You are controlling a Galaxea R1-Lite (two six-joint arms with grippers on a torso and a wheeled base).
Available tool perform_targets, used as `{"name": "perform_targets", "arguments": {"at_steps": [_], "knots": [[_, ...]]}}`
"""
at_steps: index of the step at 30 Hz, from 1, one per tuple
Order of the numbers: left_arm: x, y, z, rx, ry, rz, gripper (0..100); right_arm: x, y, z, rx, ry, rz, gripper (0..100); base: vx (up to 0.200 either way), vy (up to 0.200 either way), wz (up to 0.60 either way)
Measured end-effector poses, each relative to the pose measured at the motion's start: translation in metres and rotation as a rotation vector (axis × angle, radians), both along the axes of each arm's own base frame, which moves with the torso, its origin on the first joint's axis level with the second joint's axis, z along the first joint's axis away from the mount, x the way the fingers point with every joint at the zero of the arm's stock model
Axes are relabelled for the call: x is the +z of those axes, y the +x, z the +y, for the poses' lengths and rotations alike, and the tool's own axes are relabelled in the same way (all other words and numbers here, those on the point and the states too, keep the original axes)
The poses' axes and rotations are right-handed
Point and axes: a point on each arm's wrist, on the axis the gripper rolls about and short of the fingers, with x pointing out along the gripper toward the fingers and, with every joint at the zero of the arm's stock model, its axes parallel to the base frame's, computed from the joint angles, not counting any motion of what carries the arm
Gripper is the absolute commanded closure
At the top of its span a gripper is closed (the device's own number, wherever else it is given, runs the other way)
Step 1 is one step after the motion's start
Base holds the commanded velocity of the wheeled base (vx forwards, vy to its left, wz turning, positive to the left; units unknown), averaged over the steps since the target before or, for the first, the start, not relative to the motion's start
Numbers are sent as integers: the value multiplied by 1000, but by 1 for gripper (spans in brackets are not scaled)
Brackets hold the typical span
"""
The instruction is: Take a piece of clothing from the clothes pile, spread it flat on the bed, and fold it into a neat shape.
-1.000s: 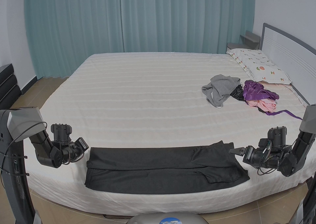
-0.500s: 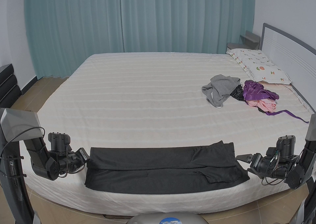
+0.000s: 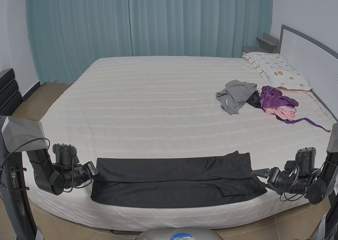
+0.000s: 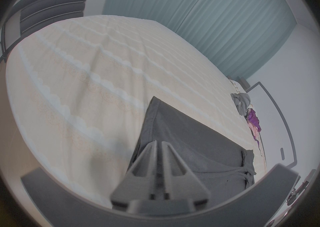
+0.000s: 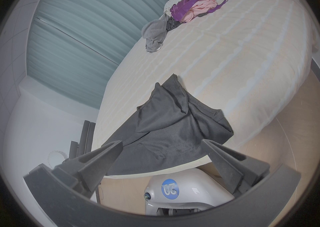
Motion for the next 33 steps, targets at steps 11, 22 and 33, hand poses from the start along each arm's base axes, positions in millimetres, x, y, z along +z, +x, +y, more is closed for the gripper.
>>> {"name": "perform_targets", "arguments": {"at_steps": [11, 22, 33], "knots": [[-1, 1, 0, -6, 13, -48, 0, -2, 0, 0, 0, -3, 7, 0, 0, 0, 0], [-17, 1, -9, -89, 73, -35, 0, -4, 1, 0, -1, 5, 20, 0, 0, 0, 0], [-29, -1, -16, -106, 79, -42, 0, -5, 0, 1, 2, 5, 26, 0, 0, 0, 0]]}}
